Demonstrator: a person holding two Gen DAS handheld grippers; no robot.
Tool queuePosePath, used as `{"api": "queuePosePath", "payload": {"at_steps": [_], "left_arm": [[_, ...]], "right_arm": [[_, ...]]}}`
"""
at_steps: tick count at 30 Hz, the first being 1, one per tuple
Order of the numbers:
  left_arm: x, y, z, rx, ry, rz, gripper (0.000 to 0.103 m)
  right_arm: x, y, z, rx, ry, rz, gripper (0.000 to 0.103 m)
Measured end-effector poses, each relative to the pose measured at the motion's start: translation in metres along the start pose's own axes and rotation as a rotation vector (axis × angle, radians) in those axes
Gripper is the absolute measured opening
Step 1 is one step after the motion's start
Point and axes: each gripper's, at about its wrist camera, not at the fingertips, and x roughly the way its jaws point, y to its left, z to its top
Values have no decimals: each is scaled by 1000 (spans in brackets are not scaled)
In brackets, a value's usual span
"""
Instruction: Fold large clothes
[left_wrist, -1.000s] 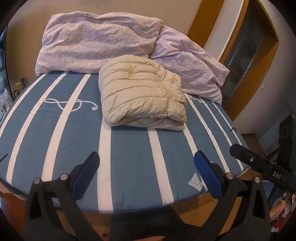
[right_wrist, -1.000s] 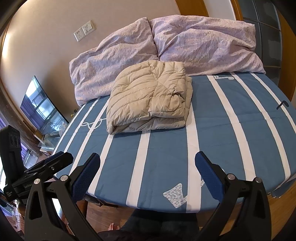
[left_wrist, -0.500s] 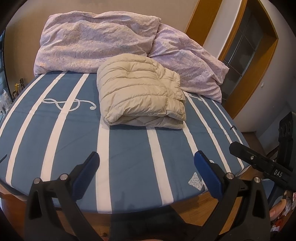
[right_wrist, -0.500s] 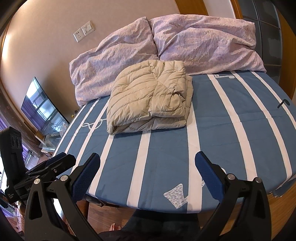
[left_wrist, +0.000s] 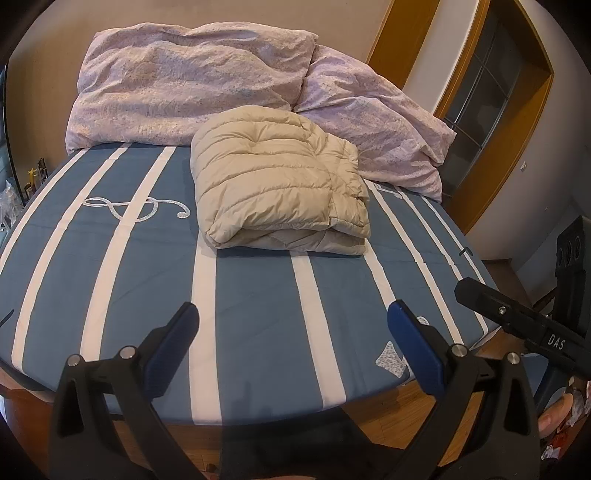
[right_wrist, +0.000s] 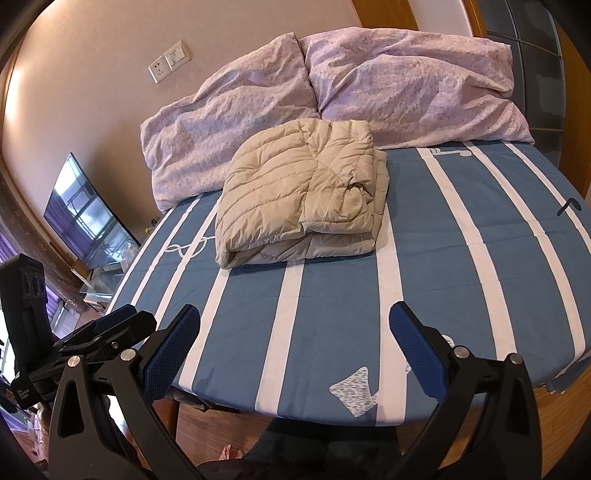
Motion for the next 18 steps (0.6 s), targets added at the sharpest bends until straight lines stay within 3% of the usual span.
{"api": "queuePosePath", "payload": {"at_steps": [18], "left_arm": [[1,2,-1,0,0,6,101]], "right_arm": [[2,1,-1,0,7,8,102]]}}
